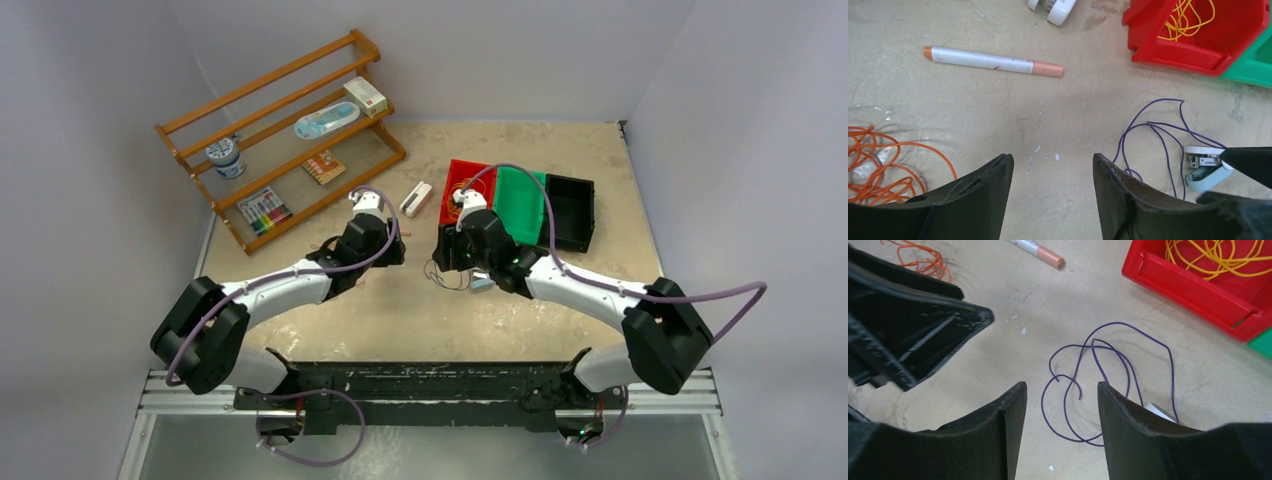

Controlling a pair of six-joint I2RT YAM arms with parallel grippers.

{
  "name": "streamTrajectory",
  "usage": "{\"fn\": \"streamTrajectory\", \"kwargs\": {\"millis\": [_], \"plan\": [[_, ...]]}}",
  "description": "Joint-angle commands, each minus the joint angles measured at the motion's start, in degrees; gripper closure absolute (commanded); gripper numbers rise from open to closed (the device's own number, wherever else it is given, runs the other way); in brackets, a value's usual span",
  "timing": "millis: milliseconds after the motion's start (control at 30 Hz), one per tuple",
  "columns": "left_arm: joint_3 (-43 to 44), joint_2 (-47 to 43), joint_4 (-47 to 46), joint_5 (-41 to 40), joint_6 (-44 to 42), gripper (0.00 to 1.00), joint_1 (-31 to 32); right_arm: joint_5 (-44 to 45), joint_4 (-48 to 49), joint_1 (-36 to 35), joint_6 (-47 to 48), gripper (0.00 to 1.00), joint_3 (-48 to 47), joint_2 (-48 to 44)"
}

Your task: Untangle the cables

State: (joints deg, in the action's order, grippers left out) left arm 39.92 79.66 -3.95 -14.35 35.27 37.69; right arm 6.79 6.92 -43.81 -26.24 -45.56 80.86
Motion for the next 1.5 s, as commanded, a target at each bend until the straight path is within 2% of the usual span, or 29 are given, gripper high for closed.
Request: {"fn": "streamTrajectory", "kwargs": {"millis": [0, 133, 300, 433, 533, 633, 767, 933, 1467], "plan": [[2.5, 1.5, -3.9, 2.2, -0.7, 0.41, 0.3, -2.0, -7.8, 0.0, 4.7, 0.42, -5.2, -3.1], [2.7, 3.2, -5.2, 4.6, -0.7, 0.41, 0.5, -0.1, -14.8, 0.2, 8.9, 0.36, -9.0, -3.4], [2.5, 4.1, -5.6, 5.1, -0.2, 0.41, 0.6, -0.4, -21.9, 2.8, 14.9, 0.25, -15.0, 1.4], [2.0, 3.1, -4.9, 3.7, 0.4, 0.41, 0.6, -4.3, -19.6, 4.6, 18.9, 0.15, -14.3, 3.1], [1.5, 2.5, -4.5, 2.3, 0.7, 0.41, 0.6, -11.9, -16.5, 6.7, 22.5, 0.08, -13.1, 3.5], [1.6, 2.5, -4.0, 1.9, 0.7, 0.41, 0.6, -15.4, -14.3, 7.3, 25.9, 0.01, -12.8, 4.1], [1.8, 2.2, -3.3, 0.6, 1.0, 0.42, 0.6, -19.4, -13.0, 7.4, 29.2, 0.01, -12.1, 5.0], [1.5, 1.0, -1.9, -2.2, 1.1, 0.42, 0.6, -17.6, -10.8, 6.9, 30.6, 0.01, -10.5, 7.0], [2.0, -0.1, 0.7, -6.5, 1.0, 0.42, 0.5, -1.9, -10.0, -2.8, 26.7, 0.01, -8.9, 12.8]]}}
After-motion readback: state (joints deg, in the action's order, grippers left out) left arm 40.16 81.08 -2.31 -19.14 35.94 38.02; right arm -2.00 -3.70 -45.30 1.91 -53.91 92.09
